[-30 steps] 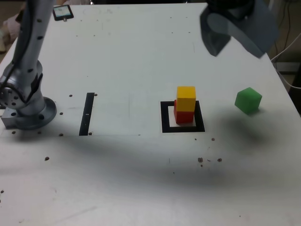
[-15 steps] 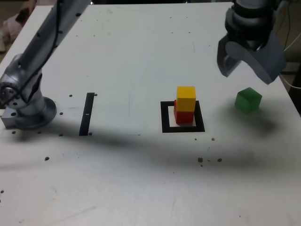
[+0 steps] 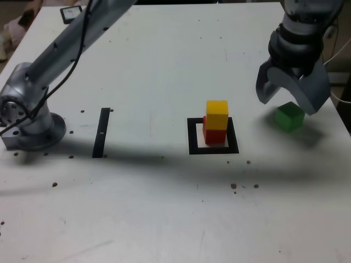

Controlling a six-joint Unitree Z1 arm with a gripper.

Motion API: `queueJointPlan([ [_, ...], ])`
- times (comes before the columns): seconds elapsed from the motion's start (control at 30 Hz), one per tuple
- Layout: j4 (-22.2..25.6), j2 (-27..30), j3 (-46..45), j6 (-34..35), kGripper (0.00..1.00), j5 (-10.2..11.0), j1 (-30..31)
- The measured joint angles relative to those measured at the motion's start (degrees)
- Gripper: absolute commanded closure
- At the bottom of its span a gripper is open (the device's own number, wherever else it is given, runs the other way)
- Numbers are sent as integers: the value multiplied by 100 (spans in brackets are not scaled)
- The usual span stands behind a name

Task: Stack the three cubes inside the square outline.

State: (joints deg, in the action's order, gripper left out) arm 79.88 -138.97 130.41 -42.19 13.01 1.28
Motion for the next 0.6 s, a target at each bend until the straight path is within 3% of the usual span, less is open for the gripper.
queueJointPlan([
  [0.2, -24, -94, 0, -7, 9, -71, -25],
  [0.4, -77, -171, -51, -8, 17, -295, -37],
  [0.6, -80, -207, -59, -8, 24, -340, -37],
])
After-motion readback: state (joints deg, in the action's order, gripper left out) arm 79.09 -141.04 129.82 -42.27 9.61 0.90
